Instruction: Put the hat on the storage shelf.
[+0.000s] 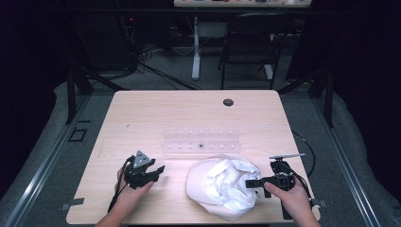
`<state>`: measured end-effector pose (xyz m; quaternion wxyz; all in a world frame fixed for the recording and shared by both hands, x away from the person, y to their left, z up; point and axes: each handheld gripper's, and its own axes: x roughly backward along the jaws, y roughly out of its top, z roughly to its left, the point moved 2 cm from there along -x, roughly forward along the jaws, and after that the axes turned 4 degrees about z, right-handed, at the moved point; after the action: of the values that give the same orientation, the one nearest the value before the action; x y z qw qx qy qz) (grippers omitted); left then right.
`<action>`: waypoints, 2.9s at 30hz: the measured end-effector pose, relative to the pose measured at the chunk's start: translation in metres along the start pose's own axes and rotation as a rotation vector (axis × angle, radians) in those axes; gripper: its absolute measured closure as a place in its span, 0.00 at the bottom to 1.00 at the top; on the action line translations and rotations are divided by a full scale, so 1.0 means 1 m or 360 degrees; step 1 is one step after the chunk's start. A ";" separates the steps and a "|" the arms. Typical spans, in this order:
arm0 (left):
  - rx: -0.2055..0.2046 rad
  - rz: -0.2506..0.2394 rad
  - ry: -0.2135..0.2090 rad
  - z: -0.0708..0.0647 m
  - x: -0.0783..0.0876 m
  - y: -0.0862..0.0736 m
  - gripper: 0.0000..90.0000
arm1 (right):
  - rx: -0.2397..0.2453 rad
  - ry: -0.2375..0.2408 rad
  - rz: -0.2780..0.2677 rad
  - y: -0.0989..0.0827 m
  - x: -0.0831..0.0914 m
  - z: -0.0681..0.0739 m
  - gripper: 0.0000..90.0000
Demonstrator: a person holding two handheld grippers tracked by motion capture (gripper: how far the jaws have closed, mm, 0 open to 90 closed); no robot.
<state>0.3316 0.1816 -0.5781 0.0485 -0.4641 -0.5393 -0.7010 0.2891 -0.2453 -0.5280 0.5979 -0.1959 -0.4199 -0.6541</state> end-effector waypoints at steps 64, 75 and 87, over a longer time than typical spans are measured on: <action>0.0003 -0.0003 0.0015 0.001 0.000 0.000 0.58 | 0.0209 -0.0487 0.0272 0.069 0.036 0.076 0.93; 0.0003 -0.0005 0.0010 0.001 0.000 0.000 0.58 | 0.0180 -0.0474 0.0329 0.078 0.049 0.097 0.93; -0.0007 0.0002 0.0012 0.001 0.000 0.000 0.59 | 0.0087 -0.0409 0.0401 0.089 0.054 0.102 0.93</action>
<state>0.3317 0.1824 -0.5780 0.0501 -0.4619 -0.5373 -0.7039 0.3372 -0.1923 -0.4007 0.6215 -0.3127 -0.4826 -0.5320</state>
